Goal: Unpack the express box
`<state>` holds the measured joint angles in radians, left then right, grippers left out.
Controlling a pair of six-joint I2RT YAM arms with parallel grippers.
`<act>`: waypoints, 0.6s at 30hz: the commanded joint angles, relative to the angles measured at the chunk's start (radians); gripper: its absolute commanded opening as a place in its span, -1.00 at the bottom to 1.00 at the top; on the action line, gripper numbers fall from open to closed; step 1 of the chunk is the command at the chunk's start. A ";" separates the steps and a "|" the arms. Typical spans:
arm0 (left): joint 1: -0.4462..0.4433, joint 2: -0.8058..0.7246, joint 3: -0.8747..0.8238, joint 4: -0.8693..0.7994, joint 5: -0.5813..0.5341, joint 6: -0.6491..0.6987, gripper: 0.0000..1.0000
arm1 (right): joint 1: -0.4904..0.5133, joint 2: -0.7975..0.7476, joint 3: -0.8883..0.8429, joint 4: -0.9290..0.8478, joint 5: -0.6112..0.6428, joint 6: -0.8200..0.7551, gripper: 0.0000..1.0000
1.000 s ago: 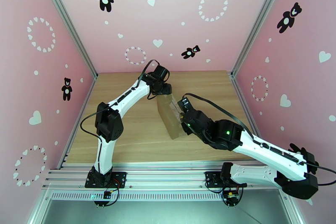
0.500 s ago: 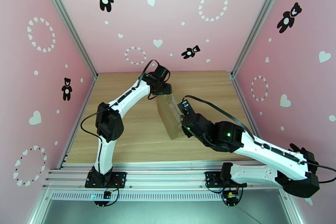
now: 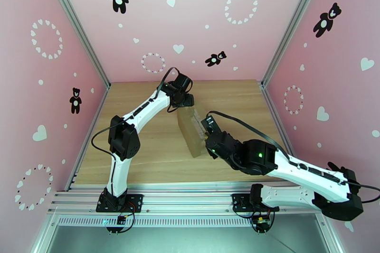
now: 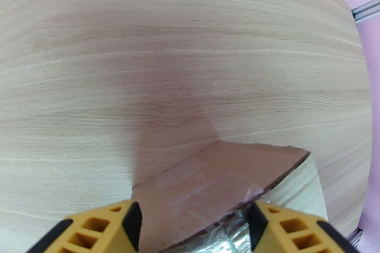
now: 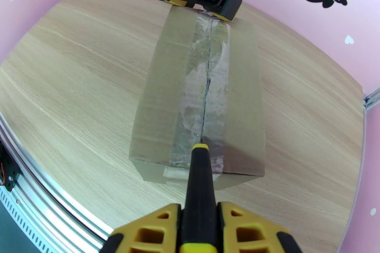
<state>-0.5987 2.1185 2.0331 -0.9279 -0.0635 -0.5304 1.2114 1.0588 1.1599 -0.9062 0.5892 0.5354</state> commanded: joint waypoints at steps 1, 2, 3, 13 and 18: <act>0.039 0.100 -0.045 -0.079 -0.186 -0.042 0.29 | 0.038 -0.020 0.007 -0.118 -0.079 0.034 -1.00; 0.038 0.100 -0.047 -0.079 -0.187 -0.045 0.29 | 0.043 -0.020 0.009 -0.122 -0.076 0.038 -1.00; 0.039 0.100 -0.048 -0.077 -0.188 -0.047 0.29 | 0.048 -0.023 0.011 -0.124 -0.074 0.041 -1.00; 0.039 0.101 -0.061 -0.071 -0.203 -0.066 0.29 | 0.087 -0.042 0.012 -0.153 -0.050 0.080 -1.00; 0.040 0.101 -0.065 -0.069 -0.208 -0.074 0.29 | 0.103 -0.053 0.005 -0.168 -0.042 0.102 -1.00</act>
<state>-0.5987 2.1189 2.0296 -0.9146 -0.1024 -0.5659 1.2842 1.0298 1.1599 -0.9813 0.6346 0.6033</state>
